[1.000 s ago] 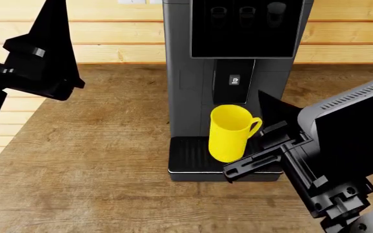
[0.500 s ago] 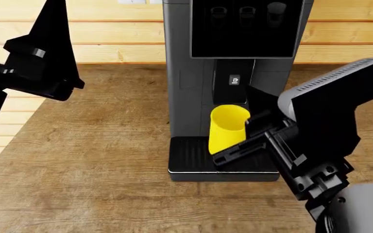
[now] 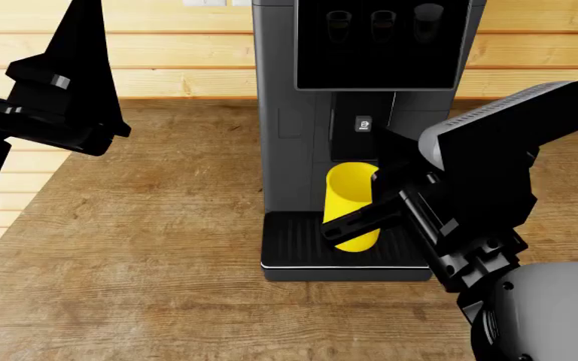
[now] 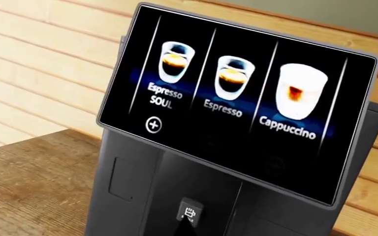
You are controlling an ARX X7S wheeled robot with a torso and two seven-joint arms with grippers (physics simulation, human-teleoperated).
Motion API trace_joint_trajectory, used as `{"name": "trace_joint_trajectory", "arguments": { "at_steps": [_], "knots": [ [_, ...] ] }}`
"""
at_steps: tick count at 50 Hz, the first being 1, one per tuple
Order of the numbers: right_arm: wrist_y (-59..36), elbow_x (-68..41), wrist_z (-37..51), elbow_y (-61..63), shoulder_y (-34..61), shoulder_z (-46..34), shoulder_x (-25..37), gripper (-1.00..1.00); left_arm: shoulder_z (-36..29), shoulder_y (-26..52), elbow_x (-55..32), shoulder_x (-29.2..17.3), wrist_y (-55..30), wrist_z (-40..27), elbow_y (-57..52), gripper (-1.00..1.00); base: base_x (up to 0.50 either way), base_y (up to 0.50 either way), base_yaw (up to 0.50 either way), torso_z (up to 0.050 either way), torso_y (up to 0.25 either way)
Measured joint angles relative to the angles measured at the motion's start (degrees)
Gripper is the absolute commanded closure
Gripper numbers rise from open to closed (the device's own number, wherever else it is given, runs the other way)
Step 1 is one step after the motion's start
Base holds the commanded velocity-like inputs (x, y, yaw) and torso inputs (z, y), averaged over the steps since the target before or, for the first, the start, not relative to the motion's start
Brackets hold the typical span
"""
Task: Pick the mug from the cabinet, place it under the coffee machine dispenser, and press the start button.
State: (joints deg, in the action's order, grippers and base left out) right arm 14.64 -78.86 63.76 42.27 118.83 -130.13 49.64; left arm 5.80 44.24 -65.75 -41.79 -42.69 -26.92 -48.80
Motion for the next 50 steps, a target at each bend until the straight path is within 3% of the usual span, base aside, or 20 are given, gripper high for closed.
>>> {"name": "trace_joint_trajectory", "arguments": {
  "at_steps": [50],
  "knots": [
    [0.4, -0.6, -1.1, -6.1, -5.1, 2.8, -2.9, 1.0, -0.3, -0.7, 0.1, -0.5, 1.1, -0.1, 0.2, -1.0, 0.0, 0.0, 0.0, 0.0, 0.0]
  ]
}}
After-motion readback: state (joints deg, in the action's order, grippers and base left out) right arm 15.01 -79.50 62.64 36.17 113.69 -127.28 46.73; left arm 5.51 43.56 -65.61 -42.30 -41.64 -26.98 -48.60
